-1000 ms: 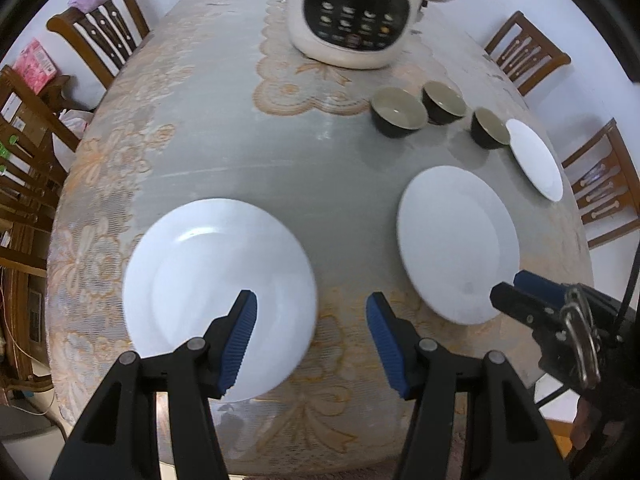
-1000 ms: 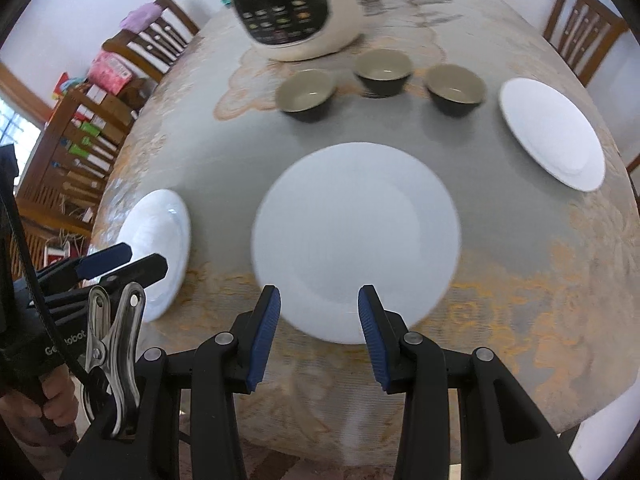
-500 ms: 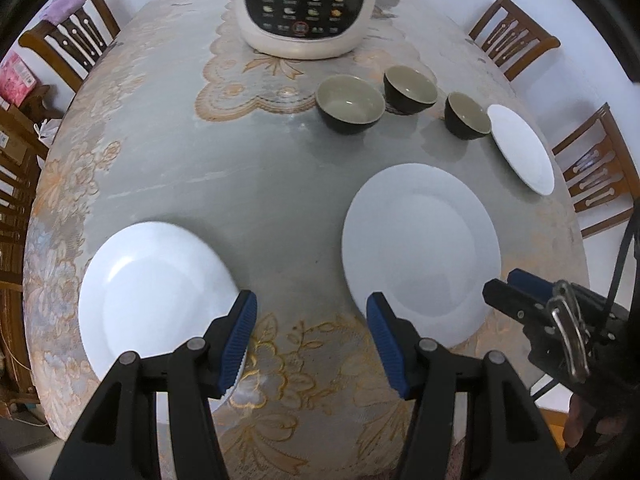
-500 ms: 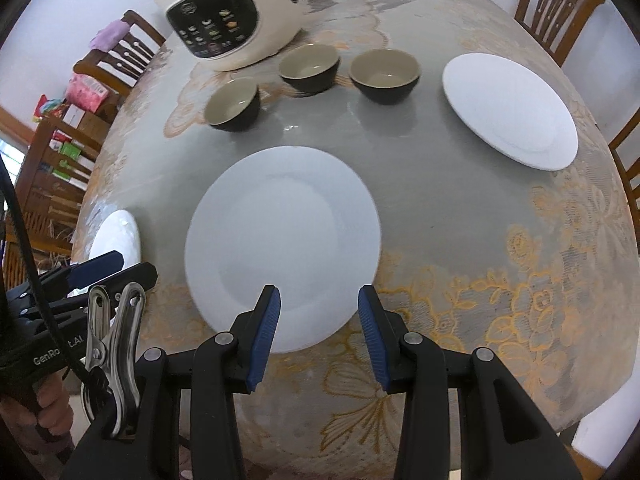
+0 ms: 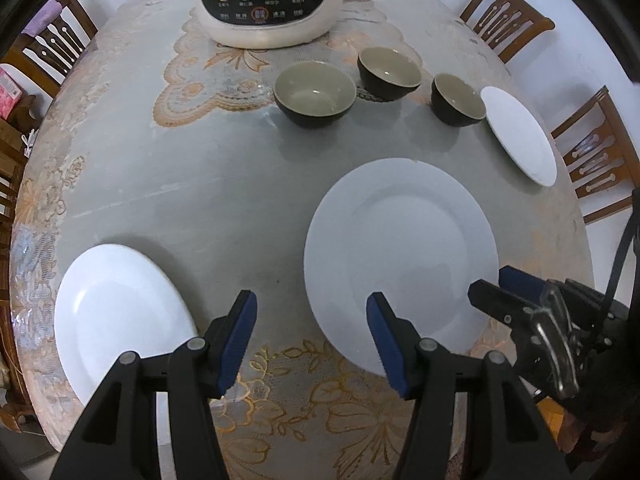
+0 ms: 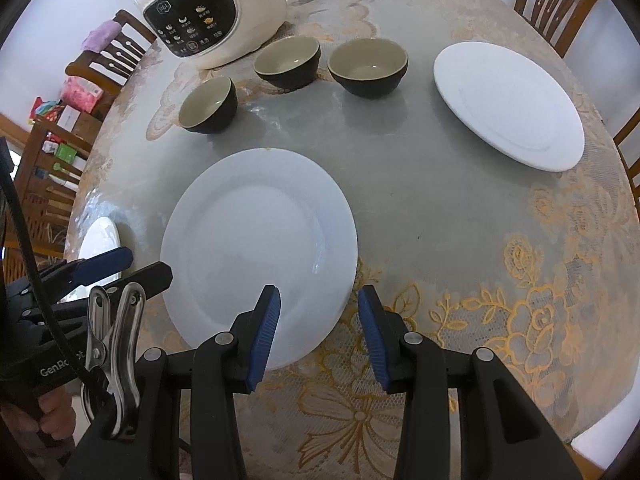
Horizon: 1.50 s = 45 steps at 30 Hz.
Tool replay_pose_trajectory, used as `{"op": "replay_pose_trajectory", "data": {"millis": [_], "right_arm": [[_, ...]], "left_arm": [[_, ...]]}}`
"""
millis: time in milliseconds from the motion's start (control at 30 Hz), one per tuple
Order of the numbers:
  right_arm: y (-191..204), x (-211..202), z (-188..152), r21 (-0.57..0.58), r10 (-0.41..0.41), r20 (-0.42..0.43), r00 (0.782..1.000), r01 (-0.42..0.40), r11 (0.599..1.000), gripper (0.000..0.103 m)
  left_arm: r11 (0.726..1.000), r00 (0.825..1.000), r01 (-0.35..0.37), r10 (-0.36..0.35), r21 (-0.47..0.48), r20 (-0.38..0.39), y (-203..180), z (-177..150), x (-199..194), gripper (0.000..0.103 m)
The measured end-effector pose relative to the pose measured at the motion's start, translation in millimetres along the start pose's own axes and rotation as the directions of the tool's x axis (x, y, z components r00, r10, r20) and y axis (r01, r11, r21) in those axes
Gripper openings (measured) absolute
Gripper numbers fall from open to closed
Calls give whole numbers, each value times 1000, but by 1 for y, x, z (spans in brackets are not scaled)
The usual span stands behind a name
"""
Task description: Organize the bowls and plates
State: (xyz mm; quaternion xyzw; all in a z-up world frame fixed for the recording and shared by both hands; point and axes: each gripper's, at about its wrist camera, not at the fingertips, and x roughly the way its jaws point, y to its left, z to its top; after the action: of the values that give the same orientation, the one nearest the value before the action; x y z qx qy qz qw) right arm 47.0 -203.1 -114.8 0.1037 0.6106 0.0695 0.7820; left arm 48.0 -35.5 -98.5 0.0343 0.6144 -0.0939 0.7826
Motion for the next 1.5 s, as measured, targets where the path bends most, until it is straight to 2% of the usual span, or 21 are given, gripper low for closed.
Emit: {"op": "replay_pose_trajectory", "data": {"millis": [433, 700, 1233, 1333, 1433, 1500], "right_arm": [[4, 8, 5, -27, 6, -5, 1000, -6, 1000, 42], [2, 11, 7, -17, 35, 8, 999, -35, 999, 42], [6, 12, 7, -26, 10, 31, 999, -9, 1000, 42], [6, 12, 7, -22, 11, 32, 999, -10, 1000, 42], [6, 12, 6, -23, 9, 35, 999, -9, 1000, 42], [6, 12, 6, -22, 13, 39, 999, -12, 1000, 42]], "left_arm": [[1000, 999, -10, 9, -19, -45, 1, 7, 21, 61], [1000, 999, 16, -16, -17, -40, 5, 12, 27, 62], [999, 999, 40, -40, 8, -34, -2, 14, 25, 62], [998, 998, 59, -59, 18, -39, -3, 12, 25, 60], [995, 995, 90, -88, 45, -42, -11, 11, 24, 50], [996, 997, 74, -72, 57, -40, -15, 9, 24, 50]]}}
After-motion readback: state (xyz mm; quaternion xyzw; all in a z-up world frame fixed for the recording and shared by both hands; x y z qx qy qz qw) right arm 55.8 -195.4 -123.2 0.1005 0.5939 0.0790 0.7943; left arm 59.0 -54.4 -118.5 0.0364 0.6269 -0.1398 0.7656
